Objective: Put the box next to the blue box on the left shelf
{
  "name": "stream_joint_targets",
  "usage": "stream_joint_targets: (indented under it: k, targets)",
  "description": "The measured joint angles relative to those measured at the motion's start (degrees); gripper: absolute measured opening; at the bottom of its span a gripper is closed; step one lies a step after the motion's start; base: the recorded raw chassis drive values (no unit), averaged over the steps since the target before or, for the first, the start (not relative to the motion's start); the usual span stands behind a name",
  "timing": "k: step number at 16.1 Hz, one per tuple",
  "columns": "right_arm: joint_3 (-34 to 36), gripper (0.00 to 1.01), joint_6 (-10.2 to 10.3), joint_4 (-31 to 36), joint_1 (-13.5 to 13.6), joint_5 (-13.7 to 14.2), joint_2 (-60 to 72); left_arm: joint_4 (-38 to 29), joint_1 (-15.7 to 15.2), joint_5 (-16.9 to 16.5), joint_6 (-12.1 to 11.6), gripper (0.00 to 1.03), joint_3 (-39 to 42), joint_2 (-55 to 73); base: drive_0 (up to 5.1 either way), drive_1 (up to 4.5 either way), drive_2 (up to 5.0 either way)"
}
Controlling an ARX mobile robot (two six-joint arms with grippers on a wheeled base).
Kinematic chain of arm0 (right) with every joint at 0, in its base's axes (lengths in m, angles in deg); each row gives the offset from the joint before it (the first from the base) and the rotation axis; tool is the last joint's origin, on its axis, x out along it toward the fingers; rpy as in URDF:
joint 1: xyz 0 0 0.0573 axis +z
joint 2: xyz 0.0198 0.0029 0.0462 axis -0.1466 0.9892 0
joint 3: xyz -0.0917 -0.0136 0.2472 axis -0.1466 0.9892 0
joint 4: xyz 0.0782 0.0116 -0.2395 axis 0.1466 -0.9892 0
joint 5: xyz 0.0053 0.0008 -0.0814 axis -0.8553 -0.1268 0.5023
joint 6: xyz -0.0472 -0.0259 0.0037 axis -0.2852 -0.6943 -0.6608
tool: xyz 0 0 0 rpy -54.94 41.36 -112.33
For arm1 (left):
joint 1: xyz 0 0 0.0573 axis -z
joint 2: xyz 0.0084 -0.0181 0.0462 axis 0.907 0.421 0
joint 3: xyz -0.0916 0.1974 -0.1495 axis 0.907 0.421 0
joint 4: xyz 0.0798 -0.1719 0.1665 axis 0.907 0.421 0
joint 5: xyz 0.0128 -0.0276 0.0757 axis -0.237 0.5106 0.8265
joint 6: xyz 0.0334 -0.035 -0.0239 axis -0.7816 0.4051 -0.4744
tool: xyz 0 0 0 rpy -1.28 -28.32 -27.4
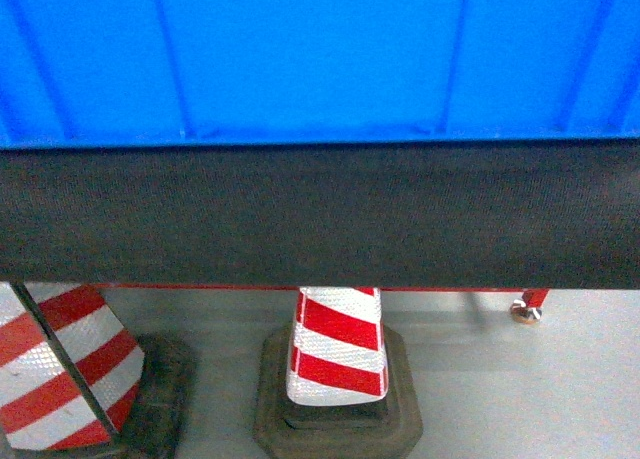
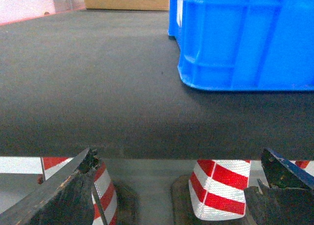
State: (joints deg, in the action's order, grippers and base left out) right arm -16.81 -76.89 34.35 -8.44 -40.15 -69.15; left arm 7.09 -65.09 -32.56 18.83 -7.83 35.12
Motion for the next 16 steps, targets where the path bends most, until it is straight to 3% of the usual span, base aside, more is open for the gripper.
stream_joint_targets:
  k: [16]
  targets:
    - [0.00,0.98,-0.04,-0.04,0.00,-0.04,0.00,0.15,0.00,0.00,0.00,0.98,-0.02,0.00,0.0,0.00,0.0]
